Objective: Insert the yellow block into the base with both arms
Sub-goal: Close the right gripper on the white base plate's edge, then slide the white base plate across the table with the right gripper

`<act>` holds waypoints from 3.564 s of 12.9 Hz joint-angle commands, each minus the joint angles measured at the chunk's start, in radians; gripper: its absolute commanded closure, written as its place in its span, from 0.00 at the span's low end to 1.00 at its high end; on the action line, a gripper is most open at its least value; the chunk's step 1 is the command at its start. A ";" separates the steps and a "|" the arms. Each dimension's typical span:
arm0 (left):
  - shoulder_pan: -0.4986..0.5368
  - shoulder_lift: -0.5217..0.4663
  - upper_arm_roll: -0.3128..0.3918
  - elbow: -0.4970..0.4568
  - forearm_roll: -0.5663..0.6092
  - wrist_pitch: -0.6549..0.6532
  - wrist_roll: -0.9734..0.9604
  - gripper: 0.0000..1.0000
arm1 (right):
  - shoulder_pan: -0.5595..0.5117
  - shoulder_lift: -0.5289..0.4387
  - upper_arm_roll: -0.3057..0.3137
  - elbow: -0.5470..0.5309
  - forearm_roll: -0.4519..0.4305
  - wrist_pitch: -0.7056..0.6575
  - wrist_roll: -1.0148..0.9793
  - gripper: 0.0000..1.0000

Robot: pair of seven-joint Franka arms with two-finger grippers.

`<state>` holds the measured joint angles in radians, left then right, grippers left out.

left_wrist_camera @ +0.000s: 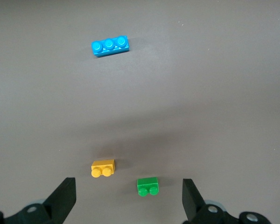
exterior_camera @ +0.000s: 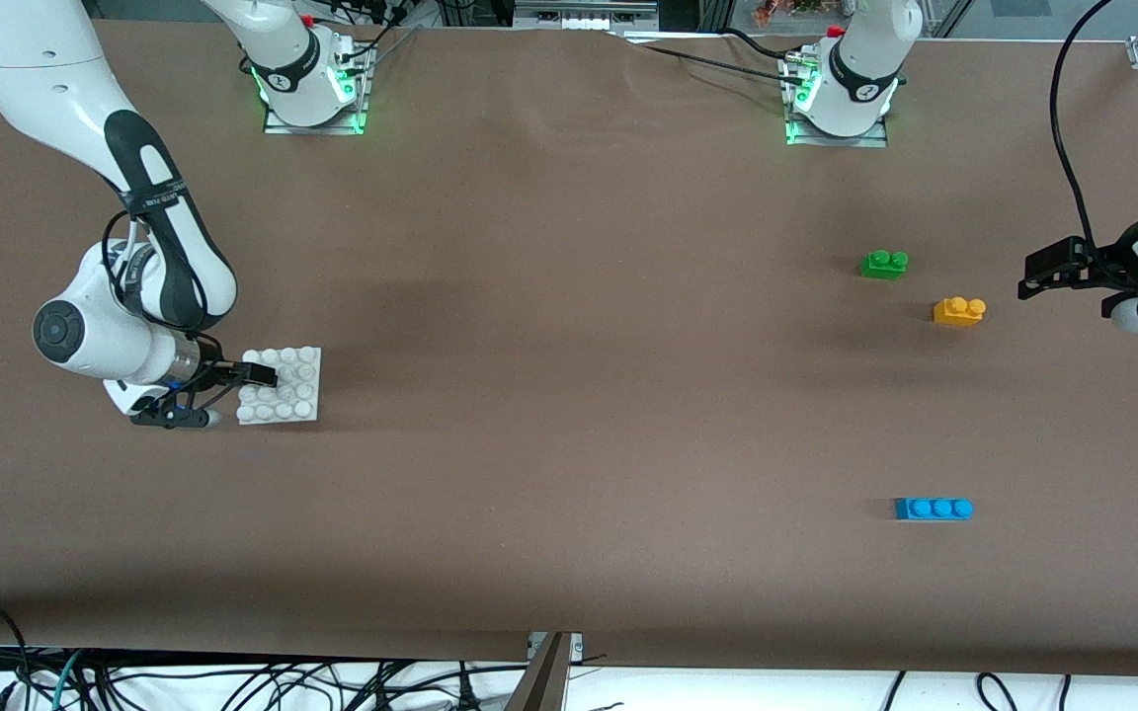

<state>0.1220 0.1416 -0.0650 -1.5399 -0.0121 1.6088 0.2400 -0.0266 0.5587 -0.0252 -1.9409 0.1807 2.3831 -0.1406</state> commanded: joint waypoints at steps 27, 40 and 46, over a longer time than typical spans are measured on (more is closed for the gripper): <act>0.001 0.012 -0.001 0.034 0.003 -0.023 0.019 0.00 | 0.013 0.055 0.079 0.071 0.123 -0.022 -0.002 0.47; 0.001 0.012 -0.001 0.034 0.001 -0.023 0.019 0.00 | 0.079 0.060 0.117 0.082 0.123 -0.021 0.101 0.47; 0.001 0.012 0.001 0.034 0.001 -0.024 0.021 0.00 | 0.111 0.081 0.123 0.112 0.149 -0.021 0.145 0.47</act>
<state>0.1220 0.1416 -0.0650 -1.5395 -0.0121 1.6088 0.2400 0.0750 0.6122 0.0922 -1.8646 0.2993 2.3672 -0.0041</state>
